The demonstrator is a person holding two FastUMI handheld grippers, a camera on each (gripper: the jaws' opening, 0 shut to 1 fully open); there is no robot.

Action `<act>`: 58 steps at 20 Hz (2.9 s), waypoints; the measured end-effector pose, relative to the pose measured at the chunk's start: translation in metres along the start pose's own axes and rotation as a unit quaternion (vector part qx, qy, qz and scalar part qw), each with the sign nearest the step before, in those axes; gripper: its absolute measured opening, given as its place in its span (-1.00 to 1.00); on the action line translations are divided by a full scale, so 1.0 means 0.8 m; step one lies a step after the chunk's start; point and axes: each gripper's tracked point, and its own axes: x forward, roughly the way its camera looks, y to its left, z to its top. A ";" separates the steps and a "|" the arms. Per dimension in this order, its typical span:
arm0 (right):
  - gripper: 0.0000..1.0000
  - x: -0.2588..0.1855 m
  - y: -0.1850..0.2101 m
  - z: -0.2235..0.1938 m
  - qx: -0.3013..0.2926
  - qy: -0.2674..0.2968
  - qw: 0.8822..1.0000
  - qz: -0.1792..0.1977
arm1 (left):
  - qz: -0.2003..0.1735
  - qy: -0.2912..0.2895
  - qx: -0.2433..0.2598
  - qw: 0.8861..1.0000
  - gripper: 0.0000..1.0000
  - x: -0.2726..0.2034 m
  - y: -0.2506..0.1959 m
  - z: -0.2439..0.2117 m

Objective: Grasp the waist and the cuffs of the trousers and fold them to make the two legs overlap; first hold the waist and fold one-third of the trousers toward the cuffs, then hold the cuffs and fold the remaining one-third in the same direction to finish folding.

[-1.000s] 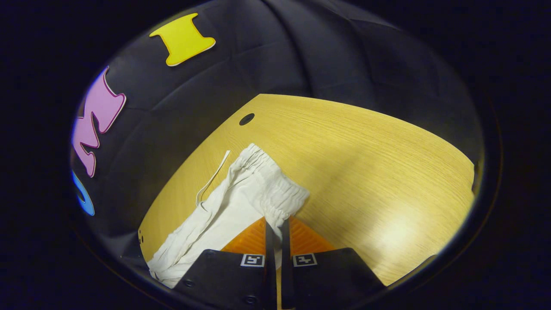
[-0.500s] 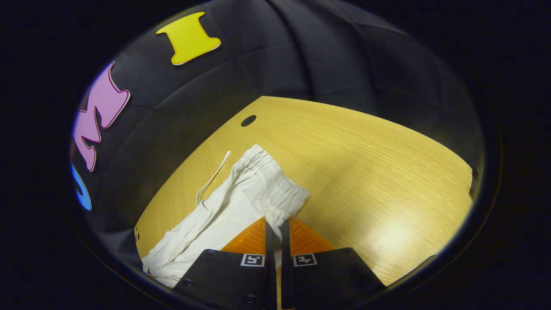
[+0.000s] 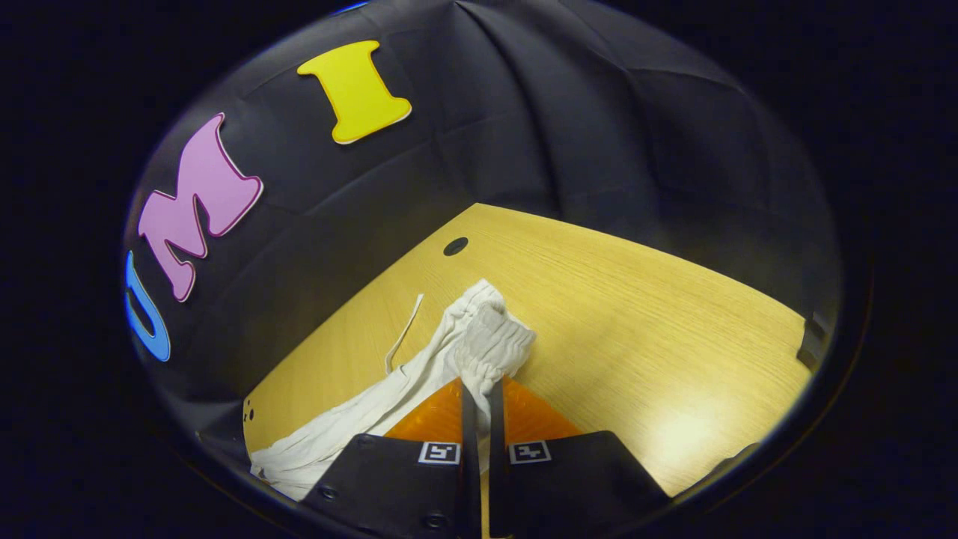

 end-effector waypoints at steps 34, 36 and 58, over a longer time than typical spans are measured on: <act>-0.71 -0.120 0.398 -0.369 -0.347 0.183 0.879 0.272 | -0.035 0.013 0.004 0.999 -0.89 -0.013 -0.008 -0.022; -0.45 -0.124 0.391 -0.389 -0.341 0.215 0.875 0.269 | -0.034 0.013 0.004 0.999 -0.89 -0.014 -0.008 -0.022; 0.19 -0.181 0.199 -0.275 -0.255 0.197 0.929 0.181 | -0.096 -0.066 0.080 0.990 -0.89 -0.064 -0.117 0.045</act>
